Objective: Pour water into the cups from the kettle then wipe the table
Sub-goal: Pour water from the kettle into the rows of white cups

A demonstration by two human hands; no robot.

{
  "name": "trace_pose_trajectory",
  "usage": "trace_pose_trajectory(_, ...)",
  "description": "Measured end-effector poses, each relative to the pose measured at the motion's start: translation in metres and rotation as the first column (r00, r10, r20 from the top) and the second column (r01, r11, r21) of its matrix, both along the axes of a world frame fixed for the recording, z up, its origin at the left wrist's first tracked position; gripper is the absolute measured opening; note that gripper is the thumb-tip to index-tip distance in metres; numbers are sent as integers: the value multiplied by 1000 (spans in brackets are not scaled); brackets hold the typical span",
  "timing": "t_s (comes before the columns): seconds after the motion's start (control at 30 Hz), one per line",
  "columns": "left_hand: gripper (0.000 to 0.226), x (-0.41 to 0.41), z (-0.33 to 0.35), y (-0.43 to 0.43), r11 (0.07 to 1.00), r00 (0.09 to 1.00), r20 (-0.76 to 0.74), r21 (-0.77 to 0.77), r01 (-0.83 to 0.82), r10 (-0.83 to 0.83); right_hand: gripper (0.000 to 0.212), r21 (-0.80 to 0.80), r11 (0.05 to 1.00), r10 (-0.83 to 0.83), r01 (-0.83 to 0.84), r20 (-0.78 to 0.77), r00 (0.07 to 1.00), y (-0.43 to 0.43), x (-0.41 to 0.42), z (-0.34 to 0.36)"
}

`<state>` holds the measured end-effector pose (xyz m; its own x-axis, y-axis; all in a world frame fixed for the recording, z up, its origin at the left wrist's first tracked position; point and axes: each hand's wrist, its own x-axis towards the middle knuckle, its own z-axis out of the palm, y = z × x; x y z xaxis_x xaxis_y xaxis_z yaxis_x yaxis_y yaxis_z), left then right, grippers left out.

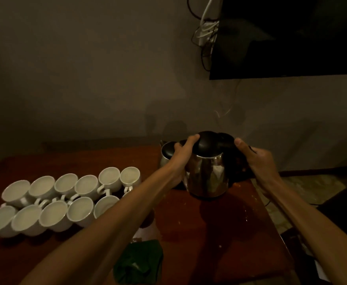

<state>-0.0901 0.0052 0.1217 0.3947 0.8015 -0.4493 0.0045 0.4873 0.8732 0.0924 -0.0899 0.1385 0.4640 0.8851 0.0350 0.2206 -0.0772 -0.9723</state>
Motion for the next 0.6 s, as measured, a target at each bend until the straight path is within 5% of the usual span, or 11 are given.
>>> trace_pose_trajectory(0.17,128,-37,-13,-21,996,998,26,76,-52,50,51,10,1000,-13,14,-78,997,0,-29,-5)
trace_pose_trajectory(0.6,124,-128,-51,-50,969,978,-75,167,-181,195,57,-14,994,106,-113,-245,964,9,-124,-53)
